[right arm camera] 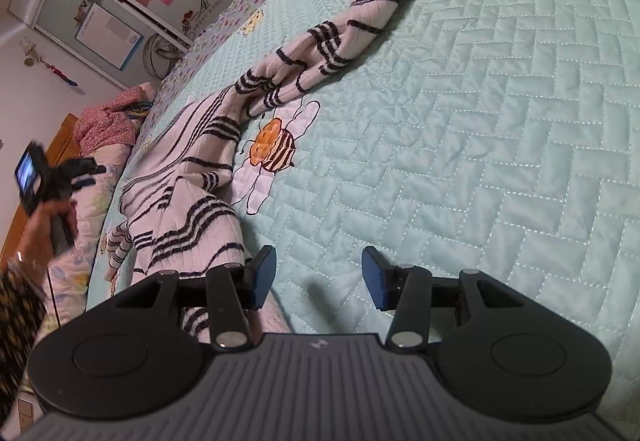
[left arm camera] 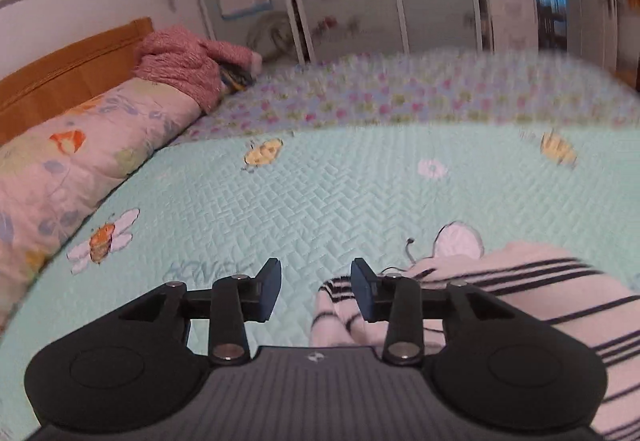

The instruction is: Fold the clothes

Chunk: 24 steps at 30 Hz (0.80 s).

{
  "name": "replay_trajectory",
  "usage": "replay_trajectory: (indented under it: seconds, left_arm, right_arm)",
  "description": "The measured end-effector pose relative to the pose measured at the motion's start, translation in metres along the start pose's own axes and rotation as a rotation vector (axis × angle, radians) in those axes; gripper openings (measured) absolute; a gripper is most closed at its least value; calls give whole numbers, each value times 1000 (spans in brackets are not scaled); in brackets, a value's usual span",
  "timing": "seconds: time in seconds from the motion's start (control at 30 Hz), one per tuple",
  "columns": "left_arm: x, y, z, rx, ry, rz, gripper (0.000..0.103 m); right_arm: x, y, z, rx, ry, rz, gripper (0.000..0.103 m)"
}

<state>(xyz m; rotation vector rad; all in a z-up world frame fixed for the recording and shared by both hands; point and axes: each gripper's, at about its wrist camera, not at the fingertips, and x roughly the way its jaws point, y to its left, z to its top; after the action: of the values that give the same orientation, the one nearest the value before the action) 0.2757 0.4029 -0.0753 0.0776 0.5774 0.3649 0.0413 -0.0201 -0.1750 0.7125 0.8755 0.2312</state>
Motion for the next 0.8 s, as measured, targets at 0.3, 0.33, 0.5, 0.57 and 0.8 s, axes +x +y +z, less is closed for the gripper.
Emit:
replay_trajectory:
  seconds: [0.3,0.33,0.5,0.57,0.8]
  left_arm:
    - [-73,39,-89,-171,145,-273,57]
    - [-77,37,-101,-163,183,-288,57]
    - [-98,36,-157,-154,361,-341,57]
    - [-100,40,-172,-189,424,-342,57]
    - [-114,39,-186,-214,457,-337,59]
  right_arm:
    - [15,-12,78,147,-154,18,65]
    - [20,-15,91,163,-173,3,66]
    - [62,-33,147,294,-192,-112,73]
    - [82,-39,161,328,-179,-129,74]
    - [137,-7,177,113,-116,-92,14]
